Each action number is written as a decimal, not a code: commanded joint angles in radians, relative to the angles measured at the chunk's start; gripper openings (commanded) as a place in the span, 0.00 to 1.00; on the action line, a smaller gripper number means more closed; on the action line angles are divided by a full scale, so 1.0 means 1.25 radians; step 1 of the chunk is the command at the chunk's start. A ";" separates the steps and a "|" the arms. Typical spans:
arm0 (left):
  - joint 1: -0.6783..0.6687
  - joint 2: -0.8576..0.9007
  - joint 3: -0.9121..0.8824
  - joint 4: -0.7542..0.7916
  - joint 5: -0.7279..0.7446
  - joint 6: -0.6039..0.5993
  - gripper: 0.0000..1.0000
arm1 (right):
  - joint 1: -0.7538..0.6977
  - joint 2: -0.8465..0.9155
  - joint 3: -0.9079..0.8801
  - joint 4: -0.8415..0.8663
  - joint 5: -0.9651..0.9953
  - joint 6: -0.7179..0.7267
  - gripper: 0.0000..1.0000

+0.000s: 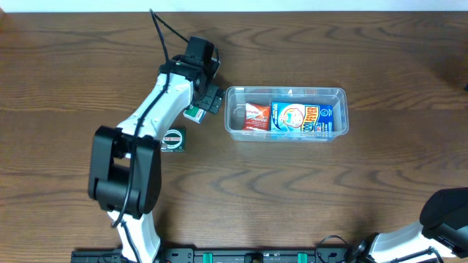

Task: Pack container
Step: 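Lower the left gripper and grasp the white-green box, then lift the white-green box and carry it right over the container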

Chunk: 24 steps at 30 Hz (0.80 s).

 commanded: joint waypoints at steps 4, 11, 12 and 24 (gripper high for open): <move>0.002 0.040 0.003 0.023 0.017 0.012 1.00 | -0.007 -0.006 0.004 -0.001 0.004 -0.005 0.99; 0.002 0.051 0.003 0.040 0.063 0.038 0.93 | -0.007 -0.006 0.004 -0.001 0.004 -0.005 0.99; 0.003 0.051 0.003 0.040 0.063 0.038 0.93 | -0.007 -0.006 0.004 -0.001 0.004 -0.005 0.99; 0.004 0.084 0.003 0.041 0.063 0.038 0.77 | -0.007 -0.006 0.004 -0.001 0.004 -0.005 0.99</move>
